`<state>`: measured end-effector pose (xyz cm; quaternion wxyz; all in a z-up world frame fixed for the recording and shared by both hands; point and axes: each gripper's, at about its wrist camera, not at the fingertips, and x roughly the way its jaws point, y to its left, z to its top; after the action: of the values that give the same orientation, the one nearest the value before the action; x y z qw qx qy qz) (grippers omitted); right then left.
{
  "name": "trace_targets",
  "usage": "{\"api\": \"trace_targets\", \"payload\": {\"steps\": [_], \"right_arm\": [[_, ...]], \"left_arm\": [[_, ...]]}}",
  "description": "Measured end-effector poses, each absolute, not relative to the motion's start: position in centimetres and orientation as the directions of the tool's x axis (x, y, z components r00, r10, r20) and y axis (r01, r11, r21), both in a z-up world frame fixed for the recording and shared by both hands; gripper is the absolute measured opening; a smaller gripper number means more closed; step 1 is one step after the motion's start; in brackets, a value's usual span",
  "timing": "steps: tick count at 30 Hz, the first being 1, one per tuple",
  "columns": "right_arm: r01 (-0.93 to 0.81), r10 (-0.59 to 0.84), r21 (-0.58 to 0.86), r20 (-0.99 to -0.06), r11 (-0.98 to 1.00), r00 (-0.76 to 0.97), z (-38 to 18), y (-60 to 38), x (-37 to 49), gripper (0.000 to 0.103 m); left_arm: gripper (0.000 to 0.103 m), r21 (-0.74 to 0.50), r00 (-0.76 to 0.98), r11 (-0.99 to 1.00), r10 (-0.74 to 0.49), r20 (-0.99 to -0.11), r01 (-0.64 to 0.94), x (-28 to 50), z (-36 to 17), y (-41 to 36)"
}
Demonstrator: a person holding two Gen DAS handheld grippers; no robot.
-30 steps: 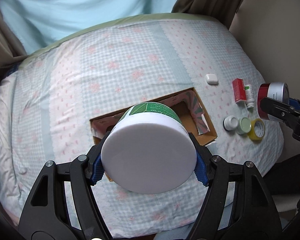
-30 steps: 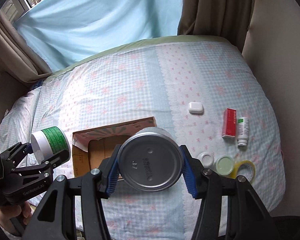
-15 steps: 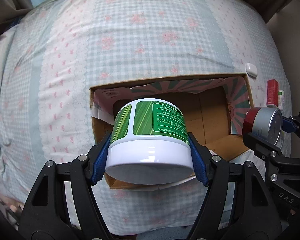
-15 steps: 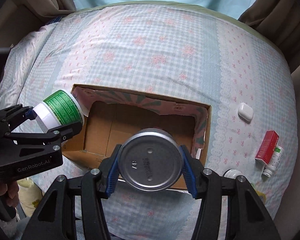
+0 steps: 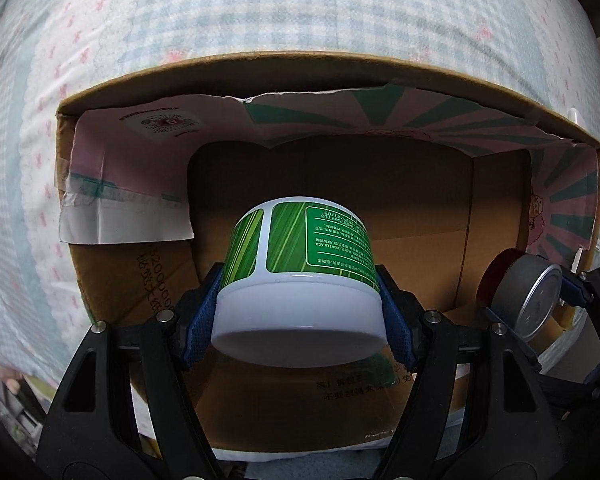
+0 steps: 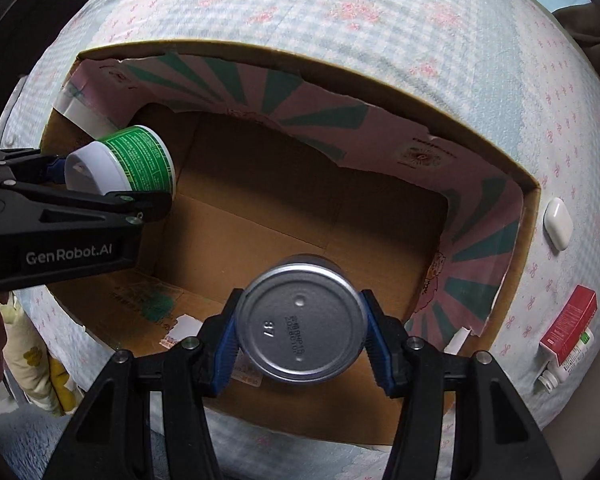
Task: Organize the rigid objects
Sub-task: 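Carry both jars into the cardboard box and open both tools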
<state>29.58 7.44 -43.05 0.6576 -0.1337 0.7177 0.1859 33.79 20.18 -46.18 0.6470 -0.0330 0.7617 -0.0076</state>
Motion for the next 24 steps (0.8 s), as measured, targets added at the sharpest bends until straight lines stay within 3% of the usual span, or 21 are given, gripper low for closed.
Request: {"api": "trace_targets", "payload": {"steps": [8, 10, 11, 12, 24], "right_arm": [[-0.417, 0.121, 0.153, -0.987, 0.896, -0.103, -43.8, 7.4, 29.3, 0.051], [-0.408, 0.144, 0.172, -0.985, 0.897, -0.099, -43.8, 7.3, 29.2, 0.054], [-0.406, 0.147, 0.167, -0.986, 0.899, -0.080, -43.7, 7.2, 29.0, 0.072], [-0.402, 0.155, 0.166, -0.986, 0.901, -0.060, -43.5, 7.2, 29.0, 0.103], [-0.326, 0.186, 0.169, -0.982, 0.930, 0.022, -40.3, 4.9, 27.5, 0.103]], "left_arm": [[0.068, -0.089, -0.143, 0.996, -0.092, -0.985, -0.026, 34.8, -45.7, 19.4], [0.081, -0.100, -0.092, 0.995, -0.101, -0.991, -0.024, 34.9, -44.5, 19.3], [0.103, -0.094, -0.069, 0.995, -0.095, -0.993, -0.026, 34.9, -43.8, 19.3], [0.103, -0.092, -0.044, 0.995, -0.093, -0.995, -0.029, 34.9, -43.1, 19.3], [0.103, -0.061, -0.002, 0.997, -0.062, -0.998, -0.045, 34.1, -39.4, 21.5]]}}
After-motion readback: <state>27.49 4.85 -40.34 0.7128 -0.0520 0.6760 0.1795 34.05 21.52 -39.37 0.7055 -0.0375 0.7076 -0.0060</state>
